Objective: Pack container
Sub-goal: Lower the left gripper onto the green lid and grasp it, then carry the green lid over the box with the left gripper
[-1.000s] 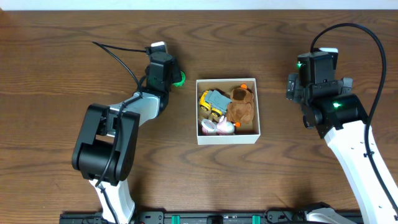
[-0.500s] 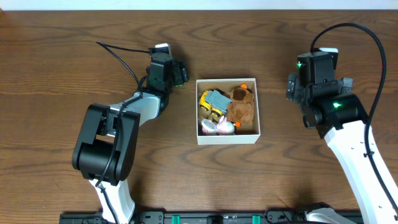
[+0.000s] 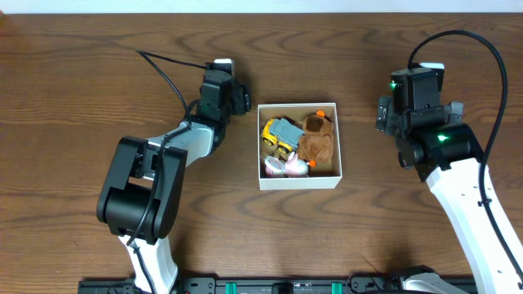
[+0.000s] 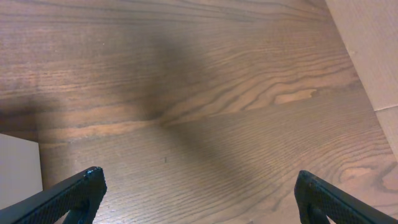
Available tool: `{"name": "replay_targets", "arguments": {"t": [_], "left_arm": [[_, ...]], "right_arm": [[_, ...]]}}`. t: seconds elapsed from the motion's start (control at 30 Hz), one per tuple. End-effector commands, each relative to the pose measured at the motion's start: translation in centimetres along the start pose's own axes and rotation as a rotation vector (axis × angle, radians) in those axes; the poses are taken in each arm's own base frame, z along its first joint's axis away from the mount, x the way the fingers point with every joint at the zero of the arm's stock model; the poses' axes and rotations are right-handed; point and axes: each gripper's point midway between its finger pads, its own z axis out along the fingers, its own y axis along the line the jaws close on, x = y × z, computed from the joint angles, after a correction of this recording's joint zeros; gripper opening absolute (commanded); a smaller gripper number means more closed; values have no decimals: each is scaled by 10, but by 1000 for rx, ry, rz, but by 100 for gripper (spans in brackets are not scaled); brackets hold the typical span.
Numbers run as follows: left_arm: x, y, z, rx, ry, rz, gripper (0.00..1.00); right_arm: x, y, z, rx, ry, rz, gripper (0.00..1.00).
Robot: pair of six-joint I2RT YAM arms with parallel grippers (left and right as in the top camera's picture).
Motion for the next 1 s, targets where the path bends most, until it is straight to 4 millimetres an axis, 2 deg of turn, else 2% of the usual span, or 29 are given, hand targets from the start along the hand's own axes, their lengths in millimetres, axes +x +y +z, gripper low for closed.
{"name": "replay_targets", "arguments": {"t": [0.0,0.17,0.47,0.63,0.8,0.97], "left_arm": [[11,4,7,-7,28,48,75],[27,14,16,-52,64,63,76],[44,22,23,-77,99,83,76],[39,20,22,-72,82,82,72],[28,17,17,-67,58,80,56],[17,14,10,-62,39,79,56]], "right_arm": [[-4,-7,-3,19,-15,25,99],[-4,-7,-3,19,-15,25,99],[-4,-7,-3,19,-15,25,99],[-4,-7,-3,19,-15,25,99],[-4,-7,-3,19,-15,25,99],[-4,-7,-3,19,-15,25,99]]}}
